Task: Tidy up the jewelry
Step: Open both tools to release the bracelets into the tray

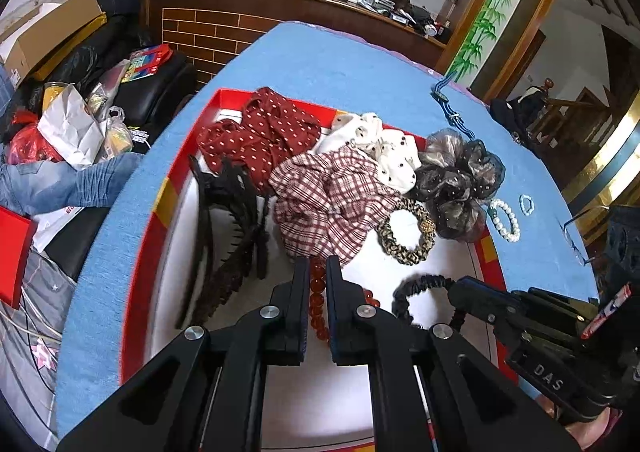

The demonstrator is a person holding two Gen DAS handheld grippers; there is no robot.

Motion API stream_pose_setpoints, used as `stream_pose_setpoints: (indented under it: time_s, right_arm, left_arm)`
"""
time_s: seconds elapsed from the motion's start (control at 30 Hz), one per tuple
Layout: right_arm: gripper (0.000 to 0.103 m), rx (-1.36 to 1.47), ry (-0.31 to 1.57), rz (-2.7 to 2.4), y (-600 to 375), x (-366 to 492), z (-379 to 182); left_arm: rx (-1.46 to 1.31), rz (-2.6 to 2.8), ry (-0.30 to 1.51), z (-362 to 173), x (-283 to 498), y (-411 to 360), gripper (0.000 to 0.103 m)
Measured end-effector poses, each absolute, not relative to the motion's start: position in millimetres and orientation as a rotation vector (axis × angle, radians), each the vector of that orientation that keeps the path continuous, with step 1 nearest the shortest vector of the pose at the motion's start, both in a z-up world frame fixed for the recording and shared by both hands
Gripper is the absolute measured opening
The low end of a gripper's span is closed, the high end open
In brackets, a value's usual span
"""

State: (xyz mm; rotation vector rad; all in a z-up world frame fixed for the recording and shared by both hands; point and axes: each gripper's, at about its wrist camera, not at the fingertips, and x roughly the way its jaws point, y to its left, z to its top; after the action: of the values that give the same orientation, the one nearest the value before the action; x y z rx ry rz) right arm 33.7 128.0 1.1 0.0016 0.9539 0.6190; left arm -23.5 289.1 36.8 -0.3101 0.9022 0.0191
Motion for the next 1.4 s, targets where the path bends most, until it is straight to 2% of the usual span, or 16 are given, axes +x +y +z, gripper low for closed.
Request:
stream_pose_setpoints:
  time_s: [0.6,0.77,1.2,1.27,1.3,1.37,1.4]
  right_arm:
    - [0.011,0.01,0.943,0.546,116,44,-6]
    - [0.018,0.019,0.938,0.555,114,41,-2]
    - [0.02,0.055,0.887,0.582,101,27,25]
    - [0.02,0.065,0.88,0.581,96,24,31]
    - [0.02,0.072,0.876,0.581,92,22,34]
    - [0.02,0.083,0.869,0.571,83,19,39]
    - [0.02,0.09,0.866,0.564,78,18,41]
  left_arm:
    - [-0.25,-0.035,0.919,28,-3,259,0.007]
    - [-0.232,-0.029,0.92,28,-1,255,0.007]
    - [-0.17,0.0,0.863,52,-15,243,0.008]
    - [-0.141,0.02,0.84,59,-20,237,0.011]
    - [-0.129,0.026,0.827,63,-23,234,0.015]
    - [-0.106,0.041,0.794,70,-29,225,0.029]
    - [-0.09,0.047,0.781,73,-32,220,0.03]
